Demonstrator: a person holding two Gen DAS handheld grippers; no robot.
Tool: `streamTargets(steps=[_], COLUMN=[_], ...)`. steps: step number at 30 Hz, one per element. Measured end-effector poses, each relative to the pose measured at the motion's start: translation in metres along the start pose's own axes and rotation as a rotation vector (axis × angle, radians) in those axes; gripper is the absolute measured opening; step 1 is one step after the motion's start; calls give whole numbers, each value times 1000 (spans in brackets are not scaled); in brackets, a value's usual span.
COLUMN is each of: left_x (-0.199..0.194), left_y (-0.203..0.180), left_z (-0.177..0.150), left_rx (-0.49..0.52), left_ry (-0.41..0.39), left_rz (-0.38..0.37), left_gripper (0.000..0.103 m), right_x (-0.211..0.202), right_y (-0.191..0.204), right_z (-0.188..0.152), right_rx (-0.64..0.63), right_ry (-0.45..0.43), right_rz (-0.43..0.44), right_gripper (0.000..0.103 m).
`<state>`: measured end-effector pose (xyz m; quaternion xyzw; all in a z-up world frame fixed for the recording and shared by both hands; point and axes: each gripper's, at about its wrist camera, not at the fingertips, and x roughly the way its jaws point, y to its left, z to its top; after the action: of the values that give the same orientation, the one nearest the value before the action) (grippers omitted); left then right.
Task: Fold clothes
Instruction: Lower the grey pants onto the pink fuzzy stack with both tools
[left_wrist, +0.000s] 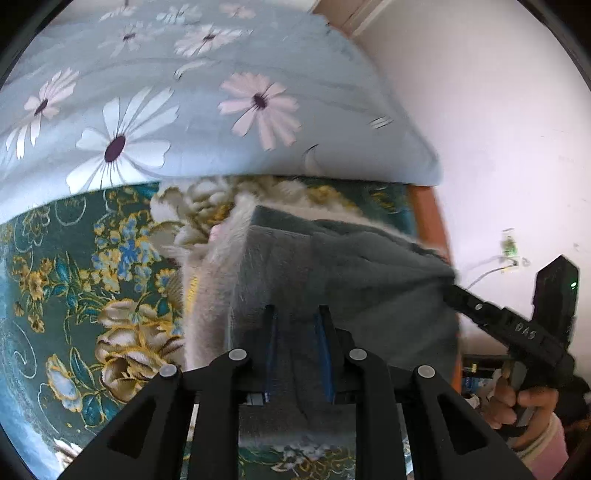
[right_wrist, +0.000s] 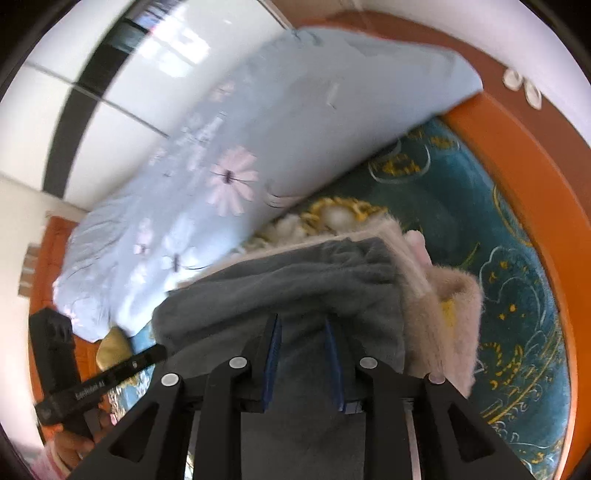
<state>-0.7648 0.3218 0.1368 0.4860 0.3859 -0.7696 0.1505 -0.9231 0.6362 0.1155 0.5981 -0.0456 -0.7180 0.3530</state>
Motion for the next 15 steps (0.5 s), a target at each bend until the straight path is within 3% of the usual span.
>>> streamTargets(steps=[4, 8, 15], left_x=[-20, -8, 26], left_y=[-6, 0, 9], left_z=[-32, -52, -45], left_rx=[74, 82, 54], left_ry=[-15, 27, 41], left_rz=[-12, 15, 104], left_gripper=[21, 21, 21], right_x=[-27, -31, 7], right_y=[14, 11, -1], right_z=[-42, -75, -81], right_rx=[-86, -82, -27], right_ry=[-46, -41, 22], right_rz=[2, -5, -49], right_gripper=[28, 28, 28])
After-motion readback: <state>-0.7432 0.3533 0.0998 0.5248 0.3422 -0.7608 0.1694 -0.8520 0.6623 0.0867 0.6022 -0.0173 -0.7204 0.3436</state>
